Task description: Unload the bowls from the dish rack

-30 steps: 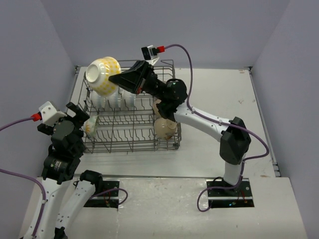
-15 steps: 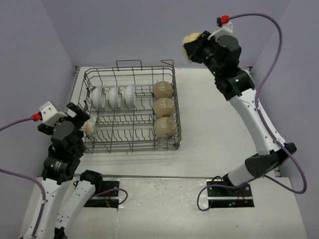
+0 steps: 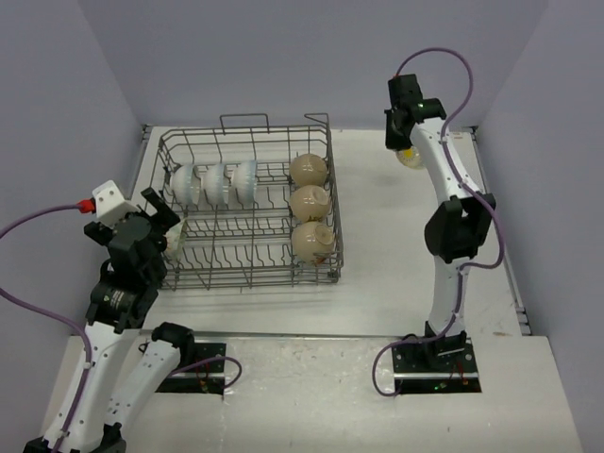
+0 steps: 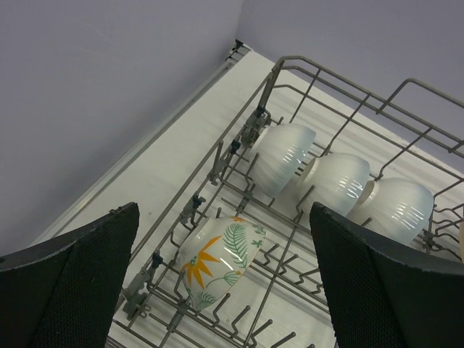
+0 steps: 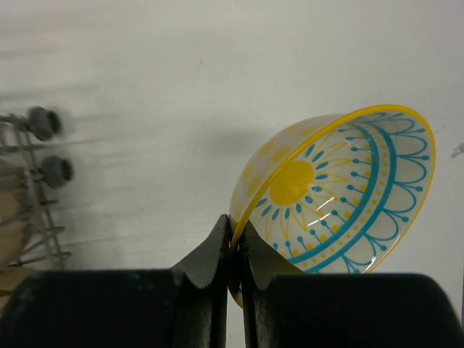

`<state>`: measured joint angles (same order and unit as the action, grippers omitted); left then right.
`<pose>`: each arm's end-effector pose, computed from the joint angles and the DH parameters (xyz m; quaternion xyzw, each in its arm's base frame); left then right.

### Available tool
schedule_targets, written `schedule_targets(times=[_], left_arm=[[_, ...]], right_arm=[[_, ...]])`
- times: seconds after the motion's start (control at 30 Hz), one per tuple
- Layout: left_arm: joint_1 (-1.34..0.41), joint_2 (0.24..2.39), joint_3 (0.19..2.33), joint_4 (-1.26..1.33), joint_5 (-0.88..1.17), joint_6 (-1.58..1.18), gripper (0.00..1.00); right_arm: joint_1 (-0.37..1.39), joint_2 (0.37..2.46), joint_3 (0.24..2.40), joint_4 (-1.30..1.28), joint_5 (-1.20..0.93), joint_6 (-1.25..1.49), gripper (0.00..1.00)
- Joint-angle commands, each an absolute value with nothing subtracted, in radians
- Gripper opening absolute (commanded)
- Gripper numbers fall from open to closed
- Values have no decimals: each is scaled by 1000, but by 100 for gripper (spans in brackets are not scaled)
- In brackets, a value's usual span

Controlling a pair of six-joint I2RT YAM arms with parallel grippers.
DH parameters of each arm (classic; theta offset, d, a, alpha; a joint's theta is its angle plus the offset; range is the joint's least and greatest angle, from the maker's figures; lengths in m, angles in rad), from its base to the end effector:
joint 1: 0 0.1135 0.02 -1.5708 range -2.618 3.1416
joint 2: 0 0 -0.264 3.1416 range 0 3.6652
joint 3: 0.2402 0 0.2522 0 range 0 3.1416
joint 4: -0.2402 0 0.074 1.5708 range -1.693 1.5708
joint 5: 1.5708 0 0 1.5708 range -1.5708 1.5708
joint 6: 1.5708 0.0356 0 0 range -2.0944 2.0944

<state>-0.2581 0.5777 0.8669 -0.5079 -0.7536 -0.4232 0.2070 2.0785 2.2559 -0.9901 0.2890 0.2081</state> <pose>0.1165 -0.0056 0.3633 -0.2892 0.7039 0.0761 0.6443 0.4456 0.0832 0.3680 0.0538 0.9193 -0.0555 0.3859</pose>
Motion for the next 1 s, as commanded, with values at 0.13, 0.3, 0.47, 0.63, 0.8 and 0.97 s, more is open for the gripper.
schedule_targets(times=[0.13,0.3,0.47,0.63,0.8,0.97], left_arm=[[-262,587,881,-468,-739,-396,100],[-262,586,877,-468,-736,-394,100],[-262,588,877,-465,-733,-393,100],[-262,586,877,-466,-738,-393,100],[-264,588,877,-465,-732,-391,100],[-265,591,877,-465,-732,-391,100]], right_arm=[[179,2207,2316,-1055,224,95,0],[179,2319,2329,-1060,279,45,0],[175,2373,2341,-1049,324,25,1],[175,2398,2298,-1016,337,18,2],[175,2408,2252,-950,469,8,7],[170,2422,2269,-949,462,-25,15]])
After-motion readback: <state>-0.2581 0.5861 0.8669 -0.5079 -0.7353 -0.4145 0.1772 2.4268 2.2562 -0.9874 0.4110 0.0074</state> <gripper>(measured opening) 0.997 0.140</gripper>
